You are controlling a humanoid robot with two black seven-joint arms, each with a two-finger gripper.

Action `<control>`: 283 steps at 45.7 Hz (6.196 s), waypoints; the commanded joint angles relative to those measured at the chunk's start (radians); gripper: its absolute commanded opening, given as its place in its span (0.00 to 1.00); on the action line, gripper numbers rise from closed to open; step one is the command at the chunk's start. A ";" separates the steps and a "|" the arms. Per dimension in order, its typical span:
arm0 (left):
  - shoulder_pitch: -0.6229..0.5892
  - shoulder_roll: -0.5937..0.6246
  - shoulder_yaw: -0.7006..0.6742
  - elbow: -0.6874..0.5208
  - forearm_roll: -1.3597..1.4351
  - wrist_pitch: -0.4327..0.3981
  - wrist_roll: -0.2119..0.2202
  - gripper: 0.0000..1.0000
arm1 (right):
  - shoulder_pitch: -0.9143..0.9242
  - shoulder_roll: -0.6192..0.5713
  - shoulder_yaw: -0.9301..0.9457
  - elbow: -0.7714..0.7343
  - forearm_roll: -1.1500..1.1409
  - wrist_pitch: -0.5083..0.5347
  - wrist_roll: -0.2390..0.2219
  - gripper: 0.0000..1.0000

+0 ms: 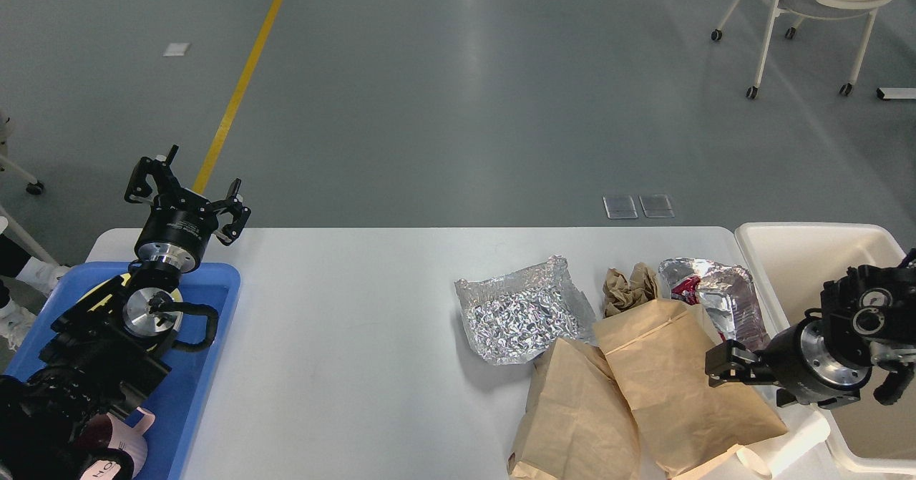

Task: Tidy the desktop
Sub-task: 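Grasp the brown paper bag nearest the bin with the right gripper, then lift the brown paper bag and drop it into the white bin, then withdraw the right gripper up out of the white bin, then lower the right gripper onto the brown paper bag nearest the robot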

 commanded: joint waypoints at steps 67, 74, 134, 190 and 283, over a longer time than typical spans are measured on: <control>0.000 0.000 0.000 0.000 0.000 -0.001 0.000 1.00 | -0.005 -0.129 0.258 0.018 -0.040 0.294 0.068 0.00; 0.000 0.000 0.000 0.000 0.000 -0.001 0.000 1.00 | 0.142 -0.103 0.254 0.013 -0.057 0.409 0.058 0.00; 0.000 0.000 0.000 0.000 -0.002 -0.001 0.000 1.00 | 0.890 0.585 -0.518 -0.094 0.572 0.430 0.019 0.00; 0.000 0.000 0.000 0.000 -0.001 -0.001 0.000 1.00 | -0.551 0.485 -0.219 -1.341 0.452 -0.286 0.020 0.99; 0.000 0.000 0.000 0.000 0.000 -0.001 0.000 0.99 | 0.969 0.666 -0.338 0.016 0.740 0.300 0.008 1.00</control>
